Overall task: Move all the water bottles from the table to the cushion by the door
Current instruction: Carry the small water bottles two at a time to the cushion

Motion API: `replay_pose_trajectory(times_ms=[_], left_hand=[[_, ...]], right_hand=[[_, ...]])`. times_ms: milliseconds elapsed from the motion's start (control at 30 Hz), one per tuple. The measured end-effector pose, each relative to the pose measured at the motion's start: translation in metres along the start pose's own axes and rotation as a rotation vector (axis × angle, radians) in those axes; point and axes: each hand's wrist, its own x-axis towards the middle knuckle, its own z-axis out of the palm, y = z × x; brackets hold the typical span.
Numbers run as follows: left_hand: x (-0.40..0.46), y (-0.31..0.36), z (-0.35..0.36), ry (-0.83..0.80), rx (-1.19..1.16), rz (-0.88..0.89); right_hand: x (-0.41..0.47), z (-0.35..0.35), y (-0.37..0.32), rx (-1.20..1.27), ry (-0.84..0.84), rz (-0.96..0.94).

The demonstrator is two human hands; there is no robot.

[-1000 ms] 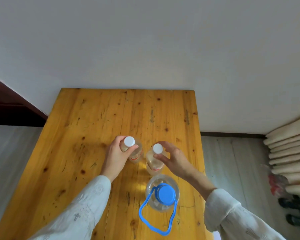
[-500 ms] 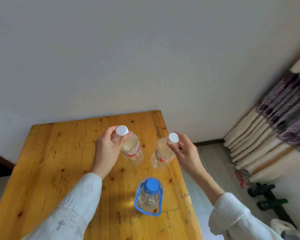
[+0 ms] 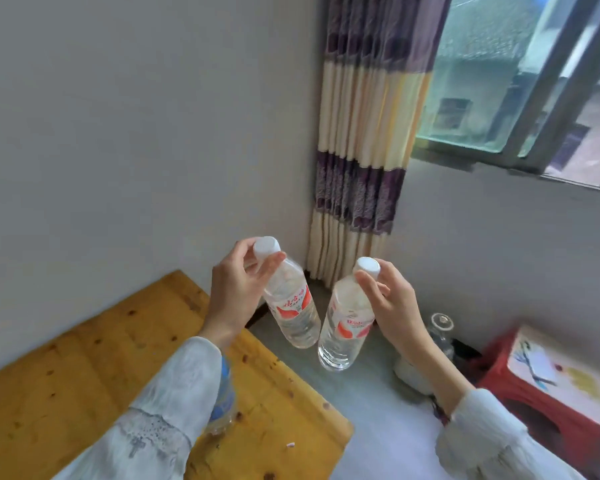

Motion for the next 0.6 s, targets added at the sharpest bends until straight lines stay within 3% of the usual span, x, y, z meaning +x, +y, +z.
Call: replay_pose_trajectory(times_ms=[400,600], left_hand=[[-0.166,0.132,0.218,-0.697,-0.313,0.133],[-0.295,0.223,0.318,-0.913,-0.465,0.198]], right_hand=[[-0.212,-0.257,0.012,-0.252,0.486,0.169],[-0.35,-0.386,0.003,-0.388,0.657,0.29]])
